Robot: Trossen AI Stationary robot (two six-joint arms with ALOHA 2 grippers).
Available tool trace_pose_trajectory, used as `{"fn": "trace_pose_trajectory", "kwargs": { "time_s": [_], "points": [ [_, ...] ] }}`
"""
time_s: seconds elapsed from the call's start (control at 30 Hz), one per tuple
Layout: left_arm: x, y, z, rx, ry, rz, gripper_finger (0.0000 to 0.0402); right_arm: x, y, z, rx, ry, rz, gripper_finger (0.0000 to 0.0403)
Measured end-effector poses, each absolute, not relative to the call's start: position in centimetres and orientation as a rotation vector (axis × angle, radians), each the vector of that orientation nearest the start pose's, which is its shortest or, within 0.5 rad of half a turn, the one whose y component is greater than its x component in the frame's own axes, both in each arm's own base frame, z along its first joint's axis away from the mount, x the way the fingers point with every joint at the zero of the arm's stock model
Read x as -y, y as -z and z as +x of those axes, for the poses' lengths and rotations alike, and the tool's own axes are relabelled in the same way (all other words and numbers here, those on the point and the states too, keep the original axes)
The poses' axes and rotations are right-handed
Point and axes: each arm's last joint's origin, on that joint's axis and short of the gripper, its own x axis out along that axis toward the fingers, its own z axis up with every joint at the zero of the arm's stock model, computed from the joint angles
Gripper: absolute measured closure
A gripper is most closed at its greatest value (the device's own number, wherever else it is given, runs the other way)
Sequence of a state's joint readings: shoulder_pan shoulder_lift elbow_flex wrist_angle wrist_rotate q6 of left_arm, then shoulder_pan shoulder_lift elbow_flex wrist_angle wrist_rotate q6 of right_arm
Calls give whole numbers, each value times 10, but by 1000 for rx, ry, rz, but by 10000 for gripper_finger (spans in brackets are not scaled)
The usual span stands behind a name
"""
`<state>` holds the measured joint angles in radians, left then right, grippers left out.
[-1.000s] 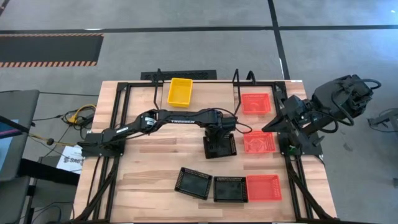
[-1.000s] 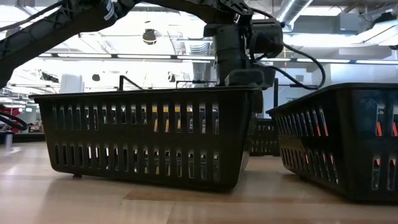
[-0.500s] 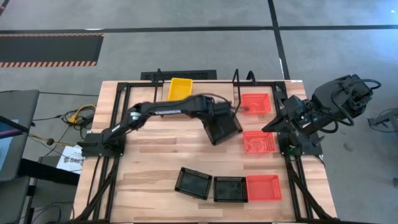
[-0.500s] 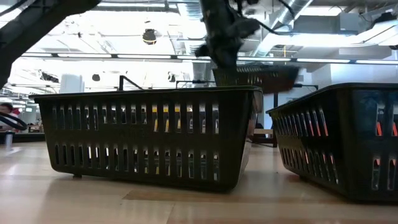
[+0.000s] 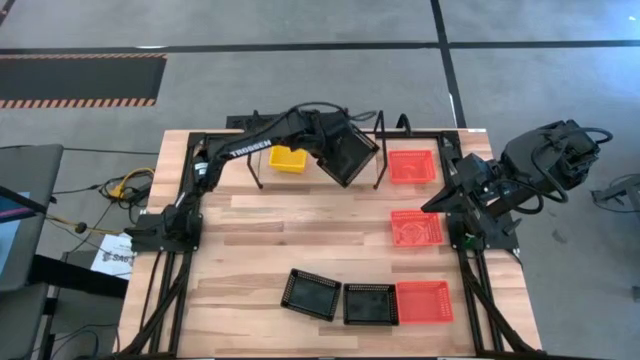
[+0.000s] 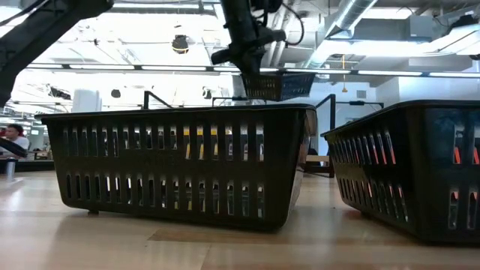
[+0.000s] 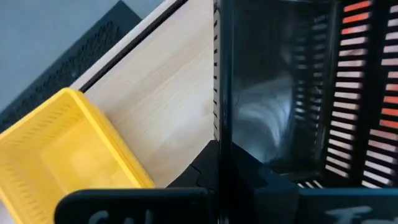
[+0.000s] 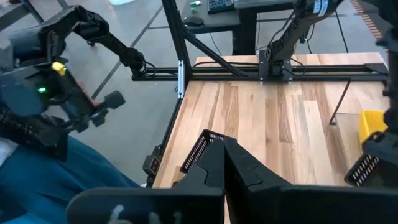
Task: Stack baskets on shelf by color
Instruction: Put the top black bin on the shelf
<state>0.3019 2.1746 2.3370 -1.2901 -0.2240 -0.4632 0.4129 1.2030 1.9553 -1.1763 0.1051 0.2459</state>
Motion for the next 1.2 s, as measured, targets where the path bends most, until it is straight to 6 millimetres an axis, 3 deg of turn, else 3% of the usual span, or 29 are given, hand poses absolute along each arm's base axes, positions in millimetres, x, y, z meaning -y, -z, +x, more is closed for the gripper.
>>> {"fn": "trace_pose_trajectory", "kwargs": {
  "time_s": [0.27, 0.73, 0.9, 1.2],
  "points": [
    [-164, -308, 417, -1052, -701, -587, 401, -58, -521, 140, -436, -265, 67, 390],
    [-171, -247, 424, -1074, -672, -710, 401, -59, -521, 142, -439, -265, 62, 388],
    [-170, -235, 424, -1076, -672, -715, 401, -60, -520, 146, -447, -264, 60, 391],
    [-172, -236, 425, -1067, -658, -678, 401, -61, -520, 146, -442, -265, 63, 388]
  ]
}}
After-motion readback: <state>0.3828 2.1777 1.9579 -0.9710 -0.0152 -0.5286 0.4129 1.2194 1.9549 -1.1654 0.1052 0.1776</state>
